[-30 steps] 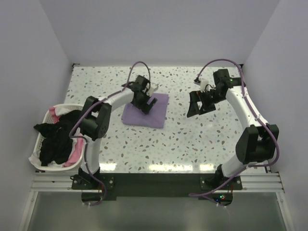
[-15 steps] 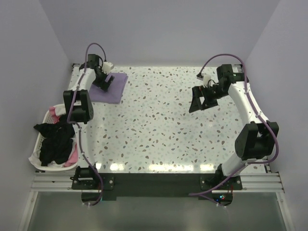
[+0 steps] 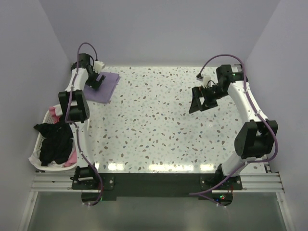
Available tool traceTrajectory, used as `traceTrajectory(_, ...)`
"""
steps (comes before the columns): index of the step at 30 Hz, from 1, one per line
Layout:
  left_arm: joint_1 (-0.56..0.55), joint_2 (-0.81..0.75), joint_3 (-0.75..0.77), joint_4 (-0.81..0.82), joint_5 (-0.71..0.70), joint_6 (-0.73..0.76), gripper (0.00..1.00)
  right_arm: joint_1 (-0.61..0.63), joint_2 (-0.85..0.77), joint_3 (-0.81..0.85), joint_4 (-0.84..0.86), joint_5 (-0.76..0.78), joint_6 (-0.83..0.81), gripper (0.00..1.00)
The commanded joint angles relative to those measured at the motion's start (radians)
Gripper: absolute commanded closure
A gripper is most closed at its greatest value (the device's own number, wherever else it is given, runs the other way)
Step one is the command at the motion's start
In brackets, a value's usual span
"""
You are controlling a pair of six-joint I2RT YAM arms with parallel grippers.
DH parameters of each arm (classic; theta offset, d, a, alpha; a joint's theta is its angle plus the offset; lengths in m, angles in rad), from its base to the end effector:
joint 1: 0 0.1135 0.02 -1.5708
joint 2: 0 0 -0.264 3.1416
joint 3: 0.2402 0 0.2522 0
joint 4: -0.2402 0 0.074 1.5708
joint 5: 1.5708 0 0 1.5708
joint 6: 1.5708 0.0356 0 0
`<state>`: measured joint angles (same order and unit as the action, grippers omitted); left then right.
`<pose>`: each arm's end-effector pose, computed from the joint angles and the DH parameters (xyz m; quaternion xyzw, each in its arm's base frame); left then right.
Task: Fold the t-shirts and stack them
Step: Neatly place the folded tshirt to the corner
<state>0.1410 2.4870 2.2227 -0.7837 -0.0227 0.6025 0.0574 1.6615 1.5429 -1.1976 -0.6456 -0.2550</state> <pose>0.5308 0.0762 0.1732 0.2181 0.9410 0.1041 0.2368 0.3183 0.0397 0.3079 -0.1861 0.9230 0.3012 0.1509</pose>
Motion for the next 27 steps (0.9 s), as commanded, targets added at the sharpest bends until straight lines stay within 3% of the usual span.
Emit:
traceTrajectory(1, 0.026, 0.092, 0.008, -0.022, 0.003, -0.07, 0.0, -0.005, 0.0, 0.02, -0.008, -0.022, -0.004, 0.01)
traceTrajectory(8, 0.028, 0.085, 0.009, 0.063, 0.085, -0.202, 0.0, -0.007, -0.002, 0.003, 0.001, -0.017, -0.006, 0.01)
traceTrajectory(14, 0.029, 0.032, 0.032, 0.098, 0.121, -0.224, 0.0, -0.007, -0.031, -0.012, 0.003, -0.022, -0.007, 0.01)
traceTrajectory(20, 0.034, -0.144, 0.003, 0.119, 0.202, -0.187, 0.0, -0.007, -0.071, -0.024, 0.0, -0.034, -0.006, 0.01)
traceTrajectory(27, 0.035, -0.373, -0.153, 0.068, 0.23, -0.098, 0.0, -0.005, -0.114, -0.084, 0.032, -0.066, 0.011, 0.01)
